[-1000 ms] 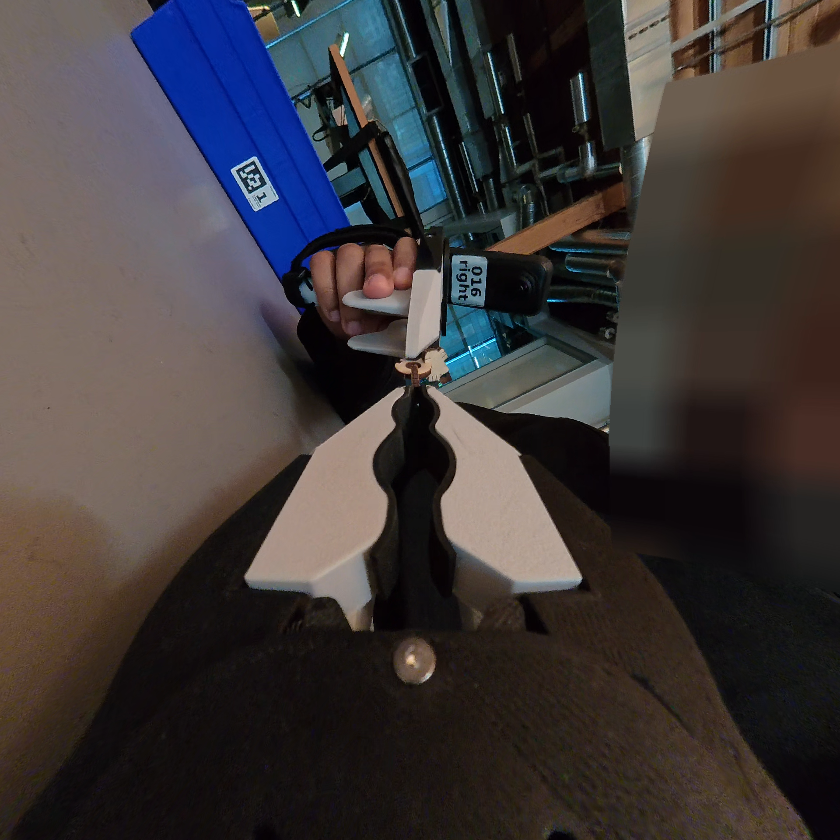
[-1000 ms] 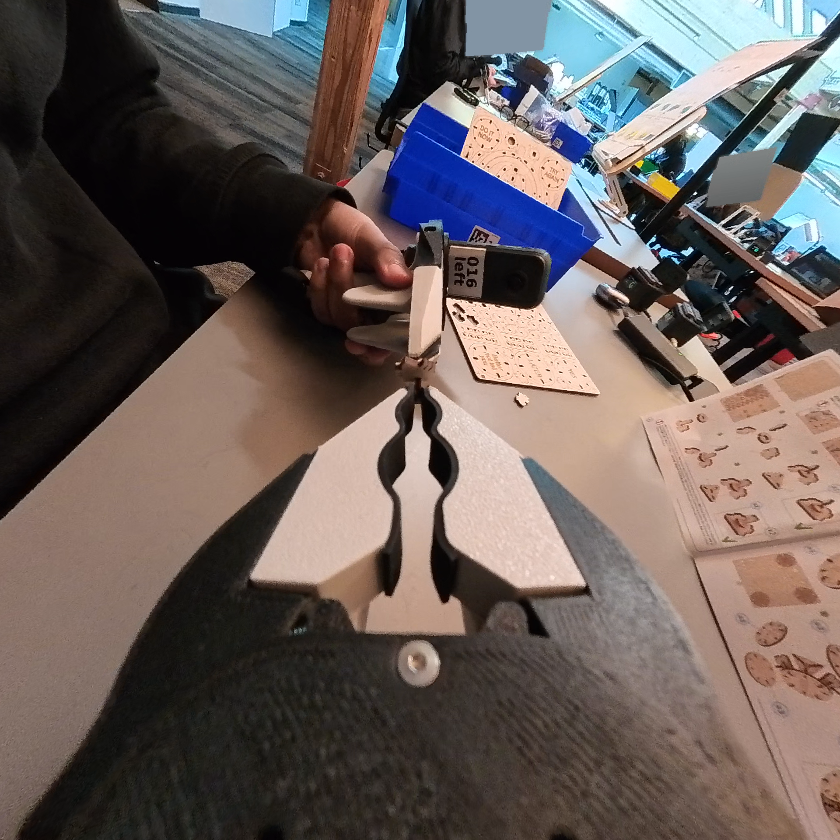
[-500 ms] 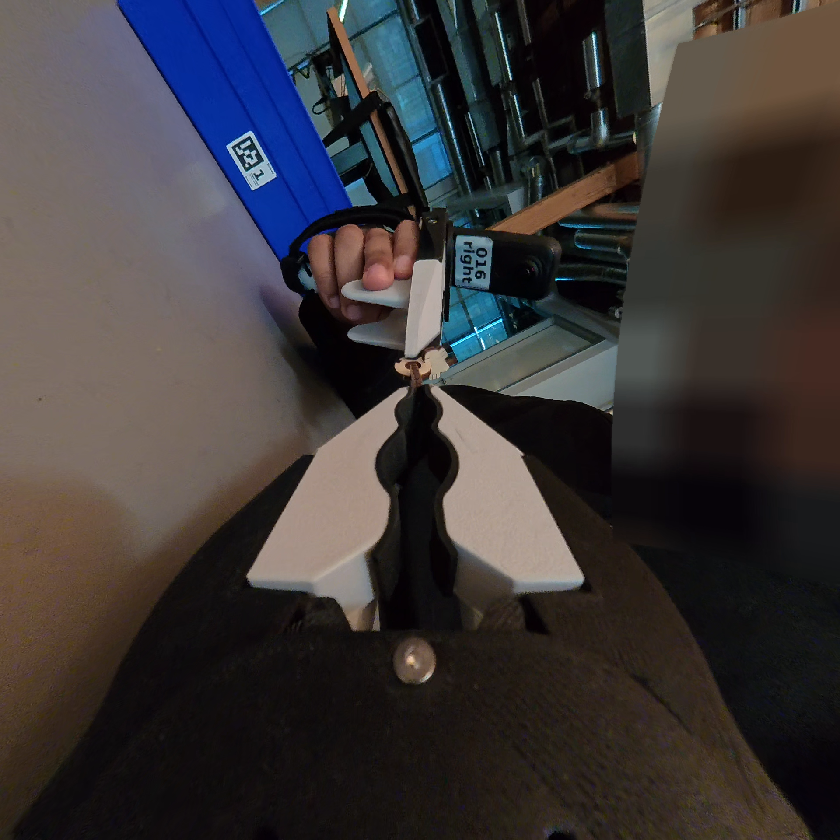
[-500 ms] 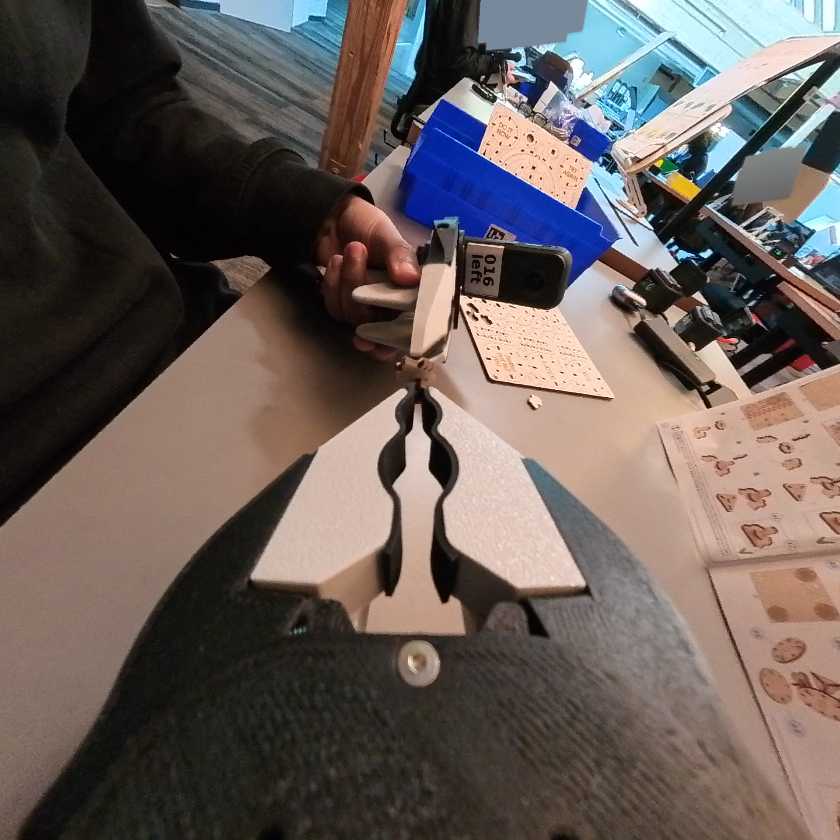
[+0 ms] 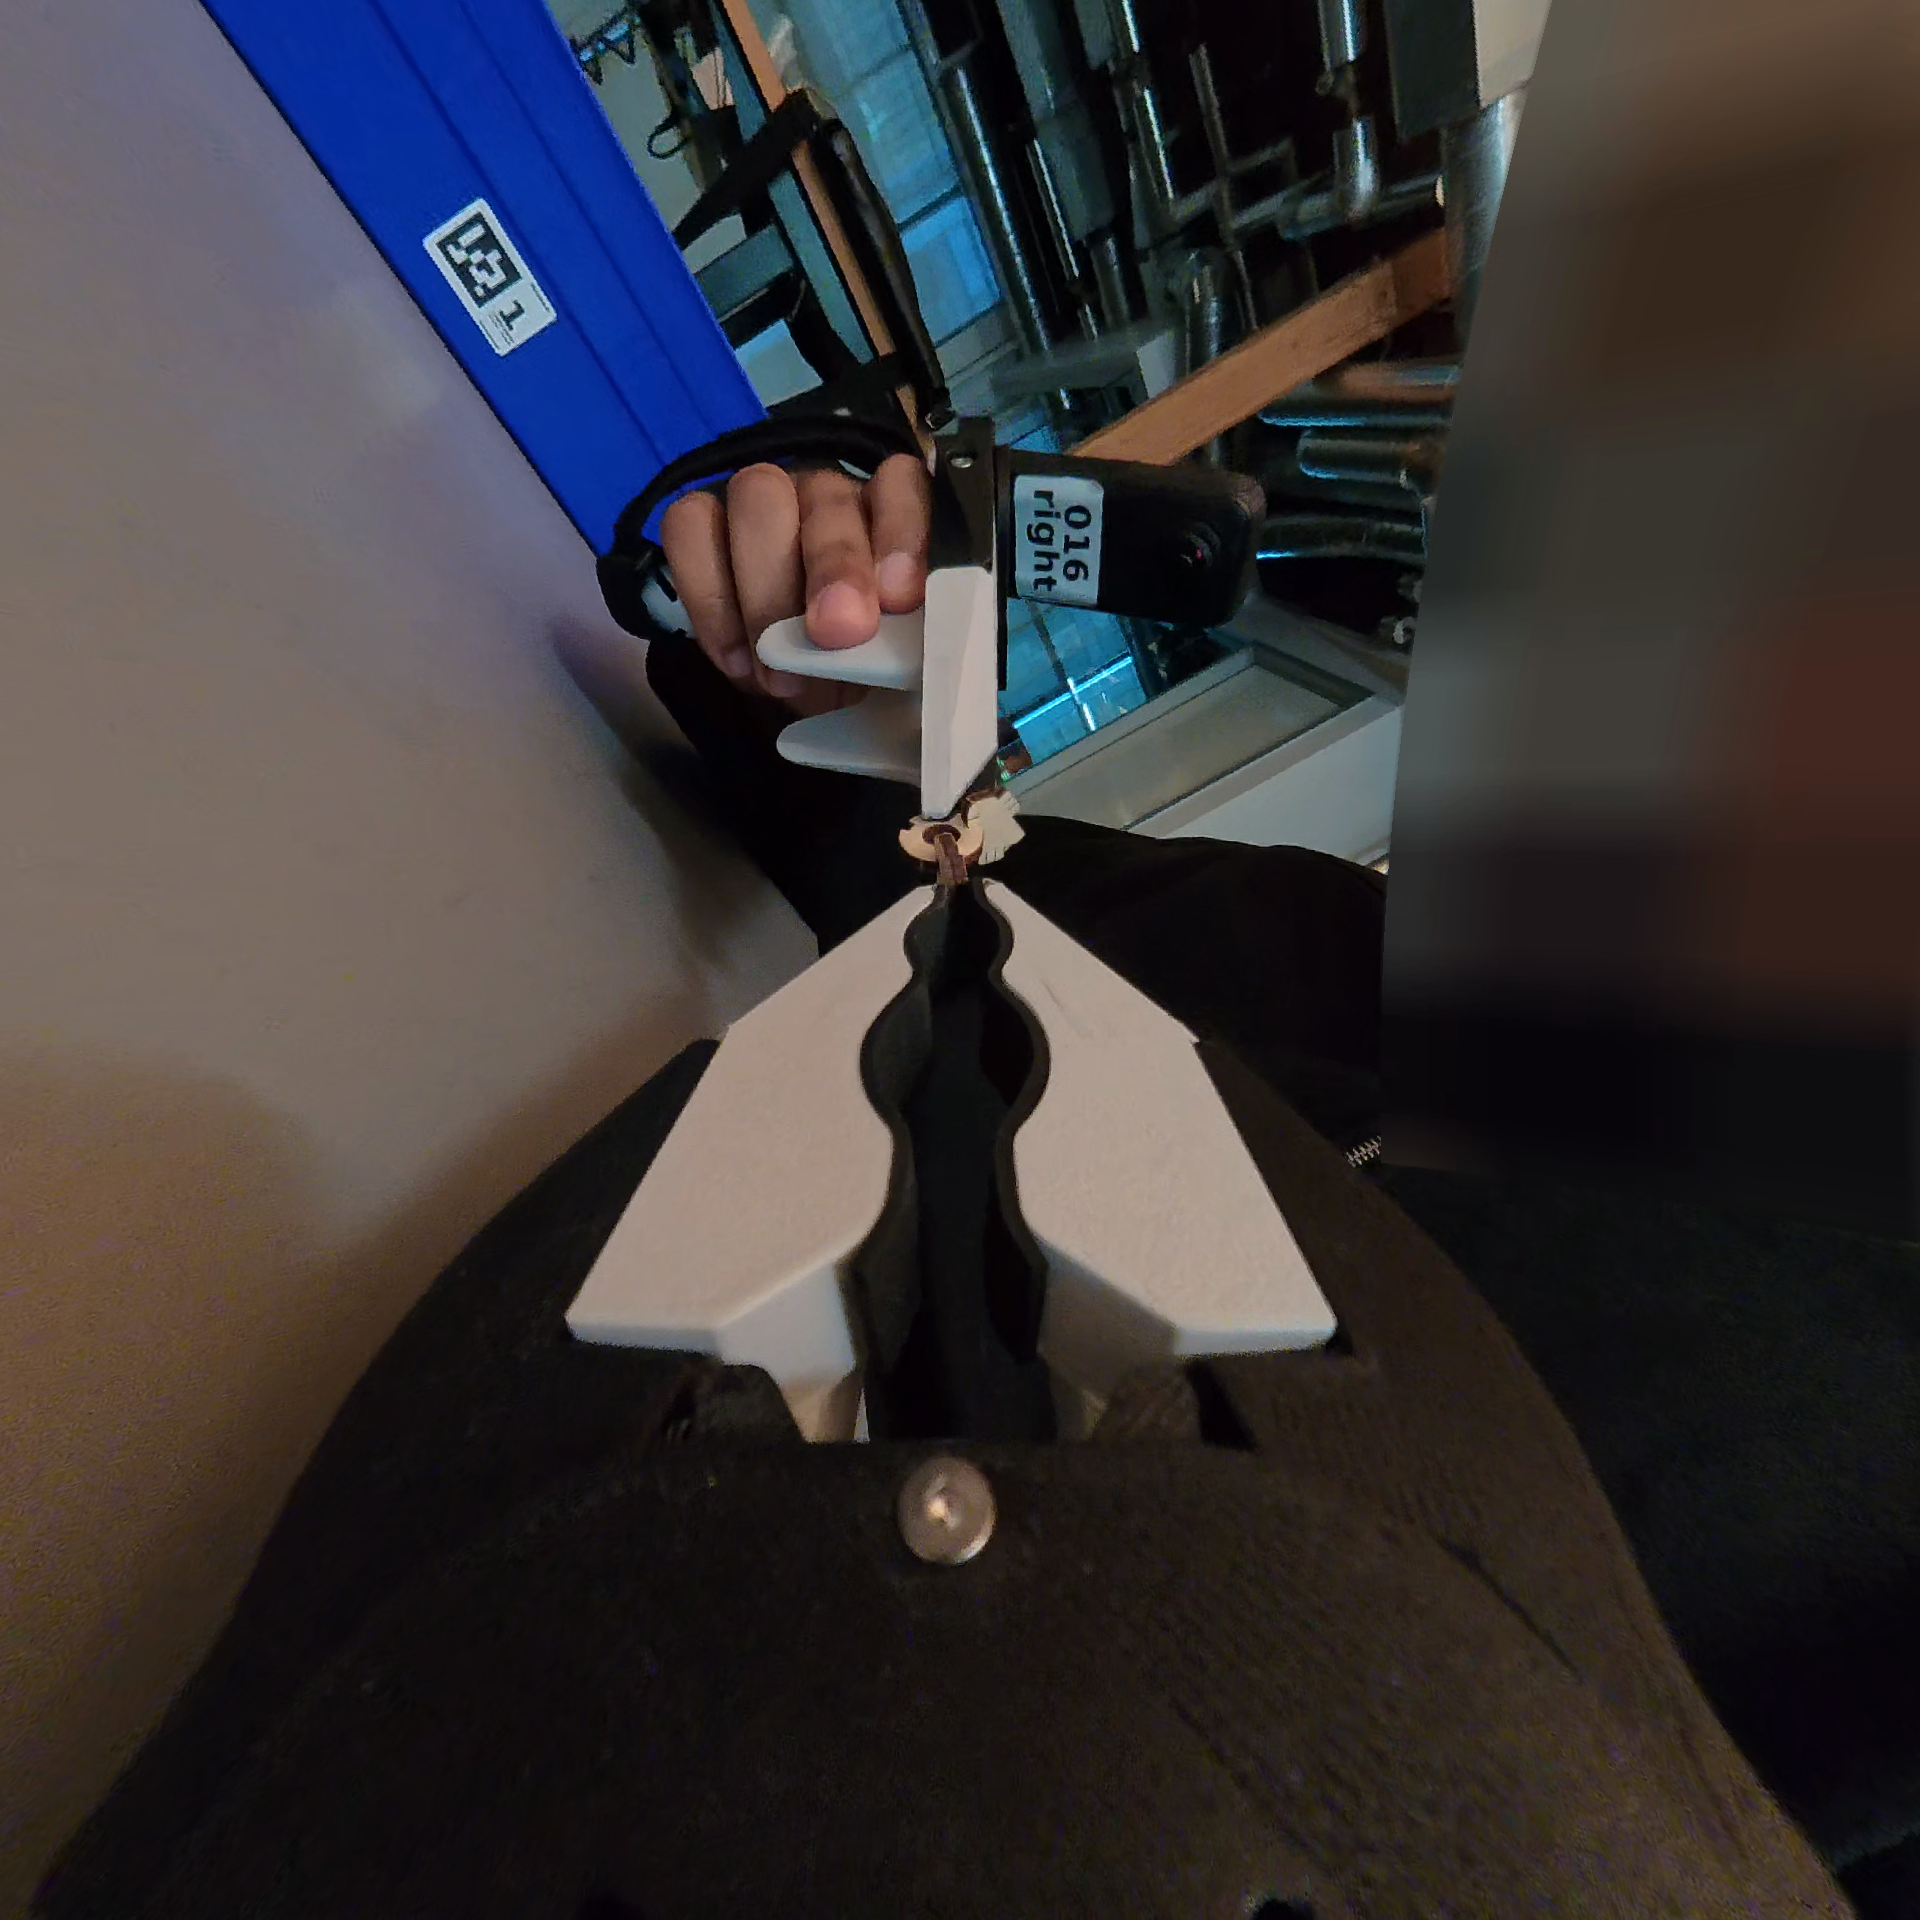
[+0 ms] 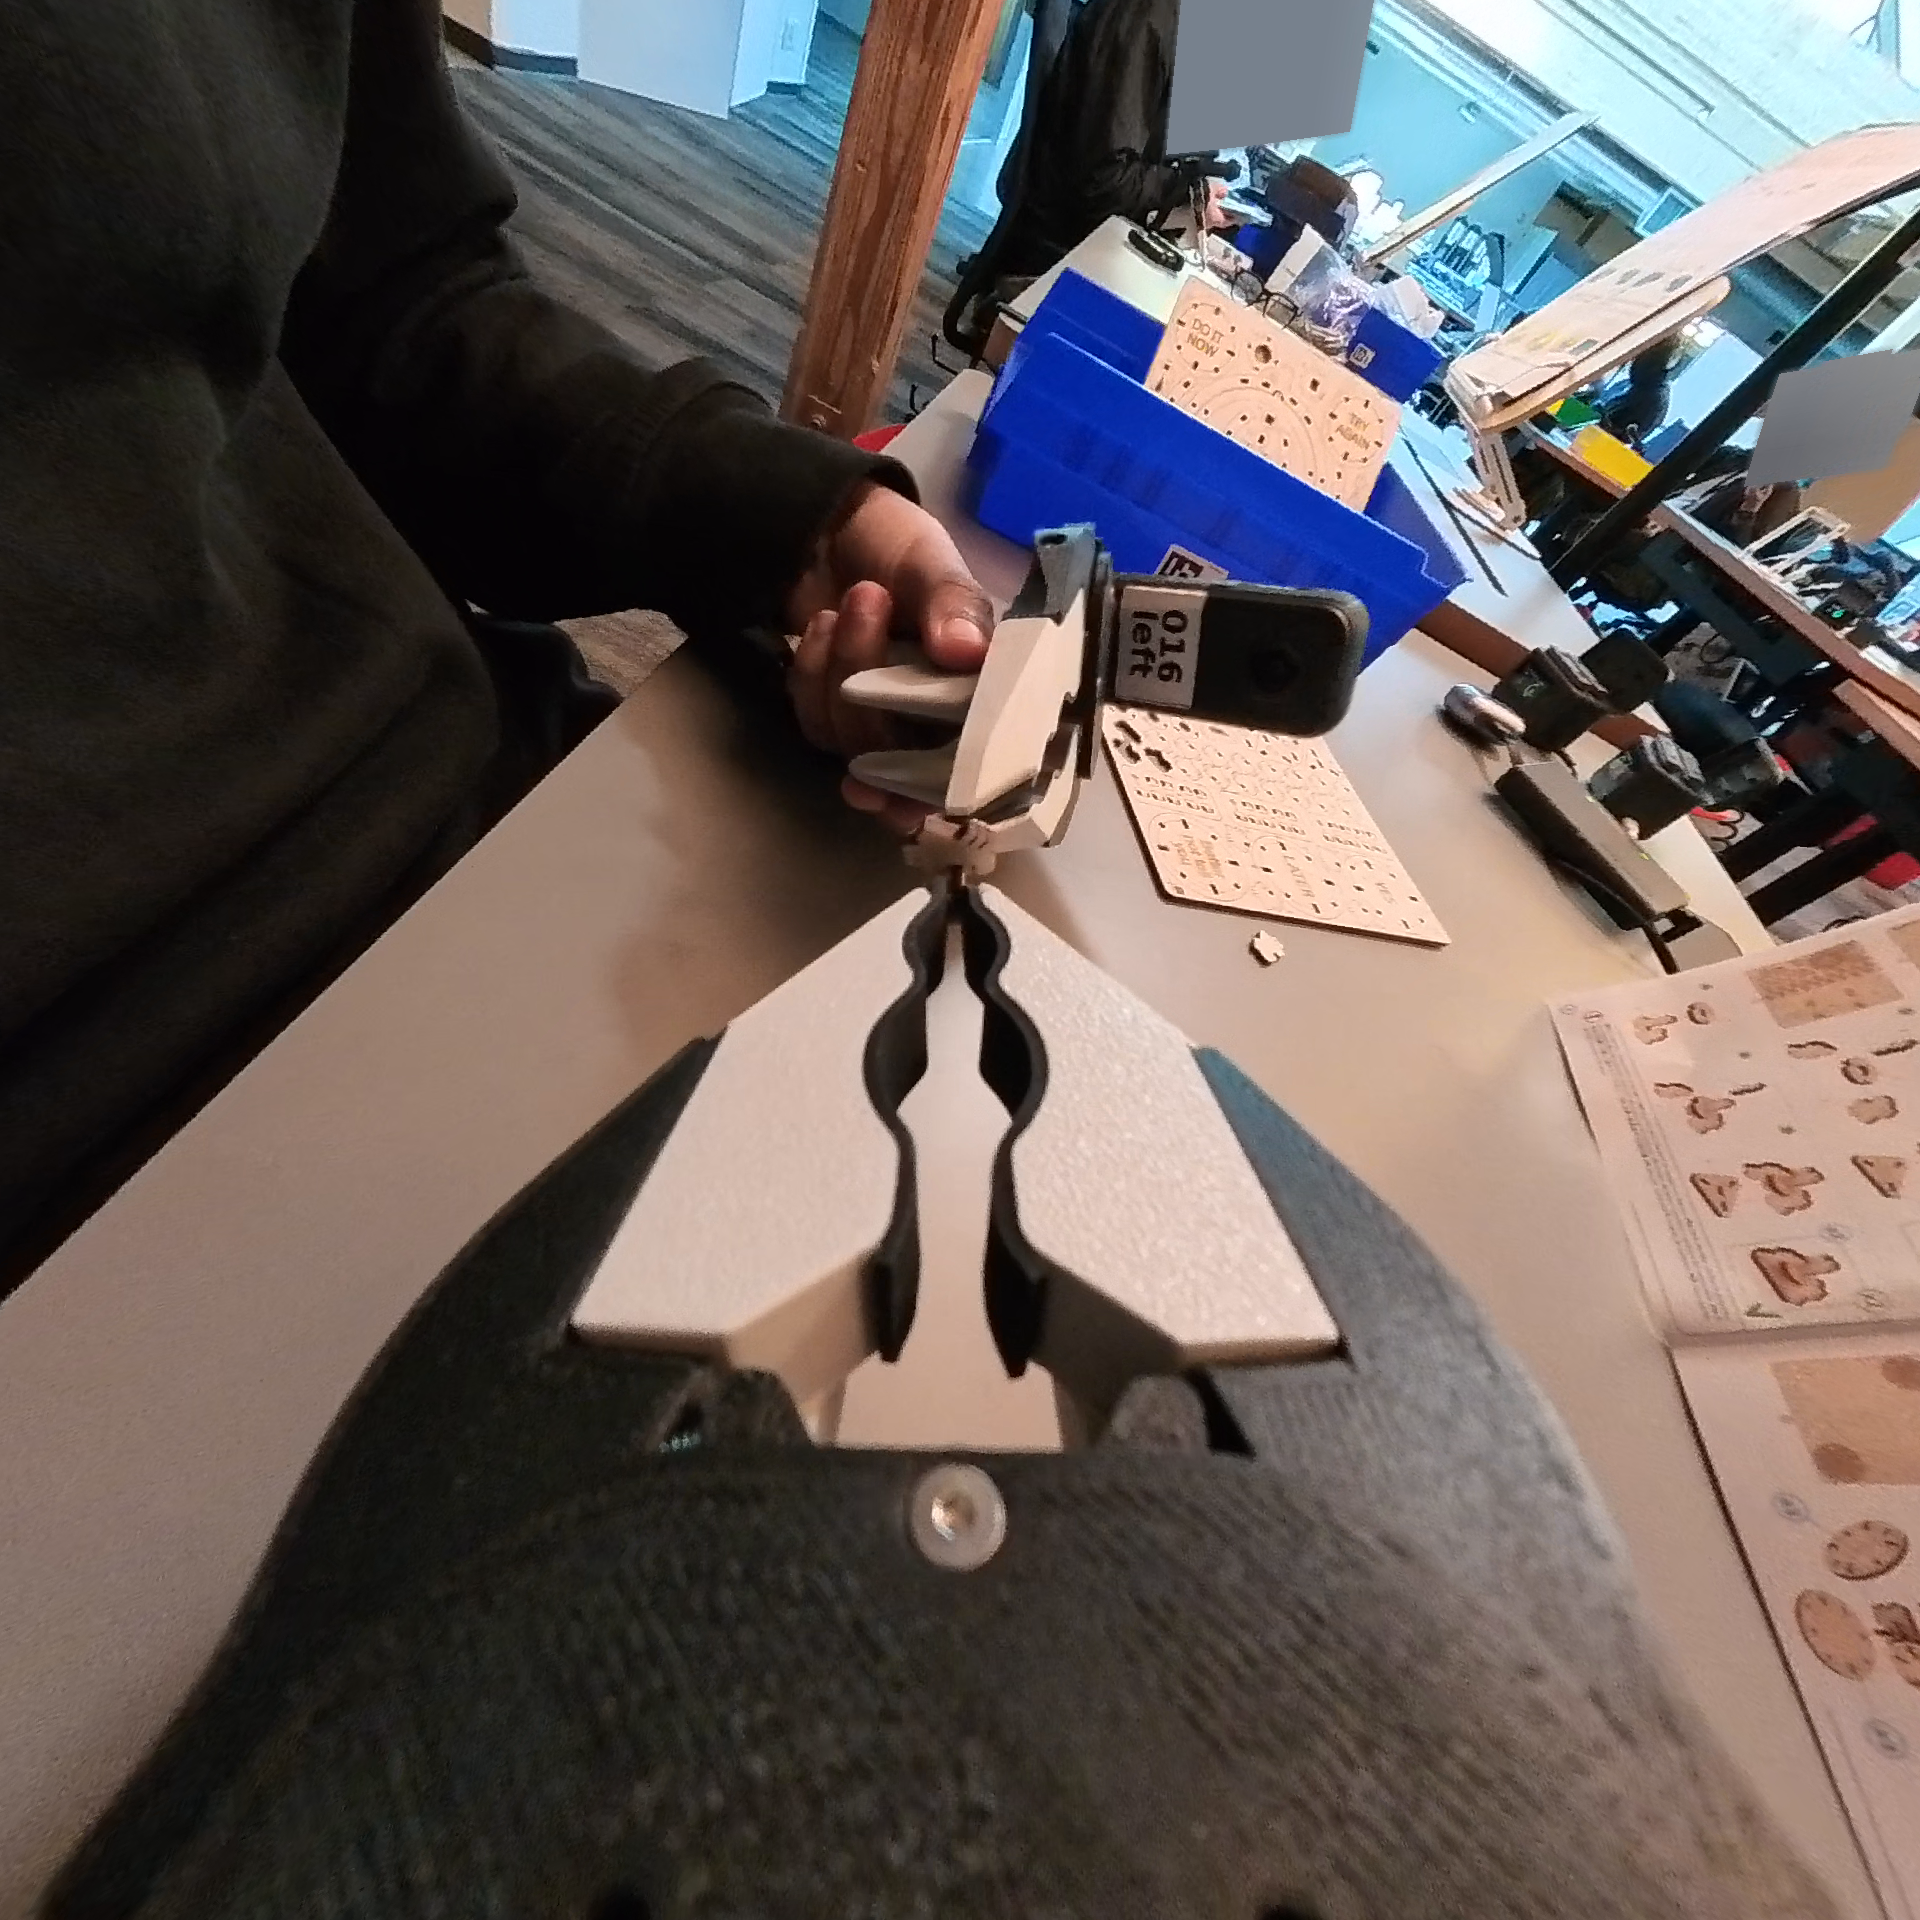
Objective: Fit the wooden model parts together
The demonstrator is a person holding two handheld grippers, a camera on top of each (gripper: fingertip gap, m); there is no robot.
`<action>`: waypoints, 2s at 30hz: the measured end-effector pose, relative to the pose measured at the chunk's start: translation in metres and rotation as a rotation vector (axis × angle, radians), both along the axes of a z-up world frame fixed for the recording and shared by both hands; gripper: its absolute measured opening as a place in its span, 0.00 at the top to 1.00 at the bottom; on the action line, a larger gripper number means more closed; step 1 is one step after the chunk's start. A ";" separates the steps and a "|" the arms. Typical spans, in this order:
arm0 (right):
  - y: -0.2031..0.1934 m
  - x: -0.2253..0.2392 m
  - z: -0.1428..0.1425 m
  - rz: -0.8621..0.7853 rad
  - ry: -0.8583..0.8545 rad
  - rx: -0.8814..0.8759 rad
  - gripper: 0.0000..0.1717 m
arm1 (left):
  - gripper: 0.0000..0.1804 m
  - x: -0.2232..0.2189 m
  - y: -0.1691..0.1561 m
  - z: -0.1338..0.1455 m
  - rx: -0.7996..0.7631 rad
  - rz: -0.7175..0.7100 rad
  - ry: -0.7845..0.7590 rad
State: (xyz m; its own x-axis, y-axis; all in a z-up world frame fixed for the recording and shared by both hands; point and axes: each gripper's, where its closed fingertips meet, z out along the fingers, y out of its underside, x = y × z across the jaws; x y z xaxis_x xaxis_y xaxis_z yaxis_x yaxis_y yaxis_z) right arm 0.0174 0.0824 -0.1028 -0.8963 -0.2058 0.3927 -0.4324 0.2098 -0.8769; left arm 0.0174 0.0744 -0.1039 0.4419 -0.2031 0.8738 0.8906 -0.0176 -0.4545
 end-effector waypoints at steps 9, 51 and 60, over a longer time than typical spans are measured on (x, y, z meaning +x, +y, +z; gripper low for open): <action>0.004 0.010 -0.001 -0.001 0.076 0.017 1.00 | 1.00 0.006 0.005 -0.004 -0.031 -0.036 0.026; 0.035 -0.053 -0.014 -0.285 -0.046 0.030 1.00 | 0.94 -0.033 0.024 -0.092 -0.999 0.176 0.705; 0.024 -0.025 -0.015 -0.187 -0.014 0.051 1.00 | 0.94 -0.026 -0.001 -0.046 -0.852 0.514 0.728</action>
State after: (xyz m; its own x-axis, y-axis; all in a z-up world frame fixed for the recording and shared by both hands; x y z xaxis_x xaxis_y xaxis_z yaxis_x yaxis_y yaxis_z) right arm -0.0078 0.1060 -0.1174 -0.9260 -0.0543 0.3735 -0.3697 0.3299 -0.8686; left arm -0.0090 0.0730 -0.1497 0.7411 0.6523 0.1590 0.4256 -0.2734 -0.8626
